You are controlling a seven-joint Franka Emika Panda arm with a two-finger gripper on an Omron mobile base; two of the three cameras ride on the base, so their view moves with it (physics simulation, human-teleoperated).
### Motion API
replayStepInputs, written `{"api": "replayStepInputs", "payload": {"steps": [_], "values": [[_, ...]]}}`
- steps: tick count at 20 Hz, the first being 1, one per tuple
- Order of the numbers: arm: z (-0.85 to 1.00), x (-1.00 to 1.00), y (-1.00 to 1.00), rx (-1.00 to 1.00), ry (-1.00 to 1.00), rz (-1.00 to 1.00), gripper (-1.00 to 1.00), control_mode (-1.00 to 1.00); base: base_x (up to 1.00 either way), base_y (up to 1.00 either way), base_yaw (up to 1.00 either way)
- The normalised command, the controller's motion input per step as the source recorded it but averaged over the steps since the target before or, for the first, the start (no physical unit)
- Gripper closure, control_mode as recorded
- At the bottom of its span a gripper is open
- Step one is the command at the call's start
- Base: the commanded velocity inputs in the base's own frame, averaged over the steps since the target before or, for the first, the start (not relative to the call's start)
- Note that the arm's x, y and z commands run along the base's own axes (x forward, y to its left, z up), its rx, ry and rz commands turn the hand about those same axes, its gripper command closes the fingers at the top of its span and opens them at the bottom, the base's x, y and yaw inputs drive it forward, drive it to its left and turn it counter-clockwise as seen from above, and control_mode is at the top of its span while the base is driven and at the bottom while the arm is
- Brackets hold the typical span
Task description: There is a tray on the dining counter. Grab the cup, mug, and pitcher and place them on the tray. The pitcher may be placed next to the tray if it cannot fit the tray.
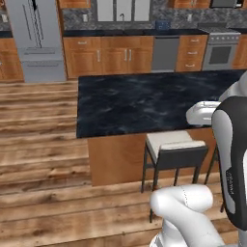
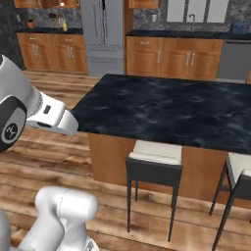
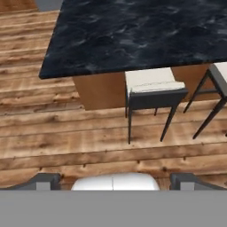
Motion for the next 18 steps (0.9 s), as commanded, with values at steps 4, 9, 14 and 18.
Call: {"api": "replayStepInputs", "payload": {"steps": [4, 9, 14, 18], "values": [[0.0, 0.0, 0.0, 0.0, 0.0, 0.0, -1.0, 1.0, 0.0, 1.0, 0.0], [0.0, 0.0, 0.0, 0.0, 0.0, 0.0, -1.0, 1.0, 0.03, 1.0, 0.0], [0.0, 0.0, 0.0, 0.0, 0.0, 0.0, -1.0, 1.0, 0.08, 1.0, 0.0], [0.0, 0.0, 0.0, 0.0, 0.0, 0.0, -1.0, 1.0, 0.18, 1.0, 0.0]]}}
